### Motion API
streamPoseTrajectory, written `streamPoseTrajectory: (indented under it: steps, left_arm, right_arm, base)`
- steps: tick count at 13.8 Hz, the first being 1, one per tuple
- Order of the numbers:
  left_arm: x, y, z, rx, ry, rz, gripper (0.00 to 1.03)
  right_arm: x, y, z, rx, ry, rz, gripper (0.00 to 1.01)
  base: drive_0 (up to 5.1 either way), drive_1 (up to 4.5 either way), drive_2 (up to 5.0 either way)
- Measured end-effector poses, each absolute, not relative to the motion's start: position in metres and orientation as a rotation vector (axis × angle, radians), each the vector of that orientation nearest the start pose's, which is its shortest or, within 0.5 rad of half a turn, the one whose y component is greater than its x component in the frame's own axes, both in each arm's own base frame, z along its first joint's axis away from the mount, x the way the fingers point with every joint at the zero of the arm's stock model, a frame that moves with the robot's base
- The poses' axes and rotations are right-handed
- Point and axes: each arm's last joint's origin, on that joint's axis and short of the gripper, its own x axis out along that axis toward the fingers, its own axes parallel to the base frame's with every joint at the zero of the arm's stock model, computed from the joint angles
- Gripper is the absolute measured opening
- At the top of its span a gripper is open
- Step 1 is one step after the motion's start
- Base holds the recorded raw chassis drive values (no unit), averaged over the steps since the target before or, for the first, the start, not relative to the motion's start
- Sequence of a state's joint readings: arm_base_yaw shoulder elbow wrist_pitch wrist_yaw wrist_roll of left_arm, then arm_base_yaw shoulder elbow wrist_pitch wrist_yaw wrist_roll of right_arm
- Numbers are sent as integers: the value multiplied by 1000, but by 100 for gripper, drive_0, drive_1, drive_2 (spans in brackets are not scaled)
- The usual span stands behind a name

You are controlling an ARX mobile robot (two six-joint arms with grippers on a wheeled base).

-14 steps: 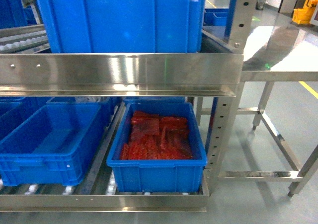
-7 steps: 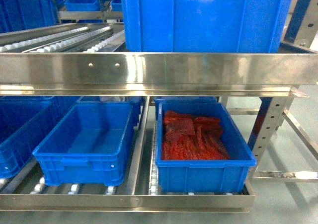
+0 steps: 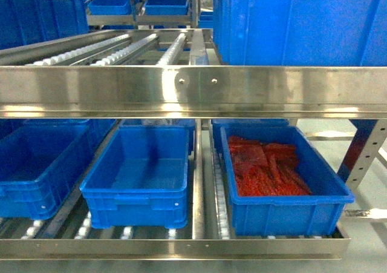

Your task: Sort blue parts and orange caps into right shelf containers

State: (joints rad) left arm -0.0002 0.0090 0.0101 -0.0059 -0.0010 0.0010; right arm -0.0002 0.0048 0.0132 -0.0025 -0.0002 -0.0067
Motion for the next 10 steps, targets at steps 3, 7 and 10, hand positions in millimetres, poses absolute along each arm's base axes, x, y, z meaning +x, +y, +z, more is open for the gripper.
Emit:
streamPoseTrajectory:
  steps: [3, 7, 10]
  left_arm:
    - [98, 0, 166, 1, 6, 0, 43]
    - [98, 0, 166, 1, 6, 0, 43]
    - [98, 0, 166, 1, 6, 0, 43]
  right_arm:
    - [97, 0, 167, -7, -5, 0, 42]
    - [97, 0, 167, -7, -1, 0, 42]
    - [97, 0, 167, -7, -2, 0, 42]
  base:
    - [-495, 245, 245]
    - [-489, 251, 251]
    - [-485, 255, 255]
